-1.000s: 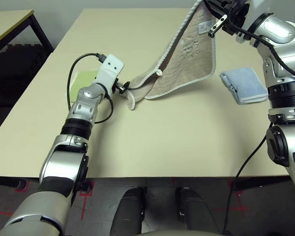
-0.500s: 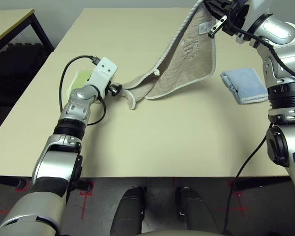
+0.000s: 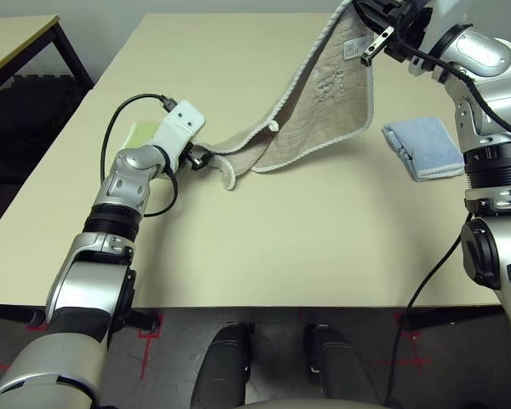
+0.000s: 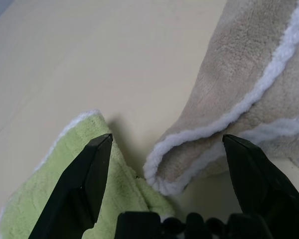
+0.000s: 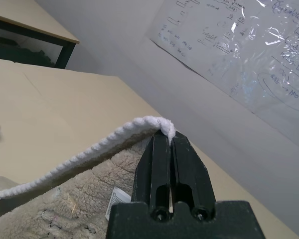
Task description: Fold the towel and set it aside.
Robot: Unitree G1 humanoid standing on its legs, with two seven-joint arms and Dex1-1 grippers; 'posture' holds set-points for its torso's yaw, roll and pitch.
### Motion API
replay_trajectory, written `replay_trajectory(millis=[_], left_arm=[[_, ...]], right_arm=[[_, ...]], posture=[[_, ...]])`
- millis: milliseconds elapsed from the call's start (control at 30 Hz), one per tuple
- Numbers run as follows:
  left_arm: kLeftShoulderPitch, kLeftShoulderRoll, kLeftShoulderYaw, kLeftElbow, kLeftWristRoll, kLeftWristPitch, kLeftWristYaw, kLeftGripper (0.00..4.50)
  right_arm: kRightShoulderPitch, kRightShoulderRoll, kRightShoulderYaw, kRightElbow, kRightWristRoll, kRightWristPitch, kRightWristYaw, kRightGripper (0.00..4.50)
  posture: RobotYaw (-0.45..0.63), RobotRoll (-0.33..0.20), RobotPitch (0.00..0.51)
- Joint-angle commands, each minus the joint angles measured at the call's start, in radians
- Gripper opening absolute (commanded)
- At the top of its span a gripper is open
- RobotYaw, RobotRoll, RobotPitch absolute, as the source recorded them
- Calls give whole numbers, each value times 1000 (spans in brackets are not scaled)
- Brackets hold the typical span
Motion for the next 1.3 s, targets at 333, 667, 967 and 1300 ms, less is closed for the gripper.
replay_trajectory(millis=[333, 667, 967, 1300], left_arm=[[-47, -16, -23, 121, 57, -49, 52, 3864], [-59, -30, -38, 172, 65, -80, 36, 33], [-92, -19, 24, 148, 7, -48, 42, 11], [-158, -2, 141, 126, -37, -30, 201, 11]], right_arm=[[-10, -6, -13, -26, 10, 19, -4, 0], [-3, -9, -16, -39, 10, 26, -9, 0], [1, -21, -25, -27, 3, 48, -33, 0], [92, -59, -17, -28, -41, 180, -119, 0]], posture=[[92, 0, 135], [80, 0, 136], [86, 0, 136], [108, 0, 132]])
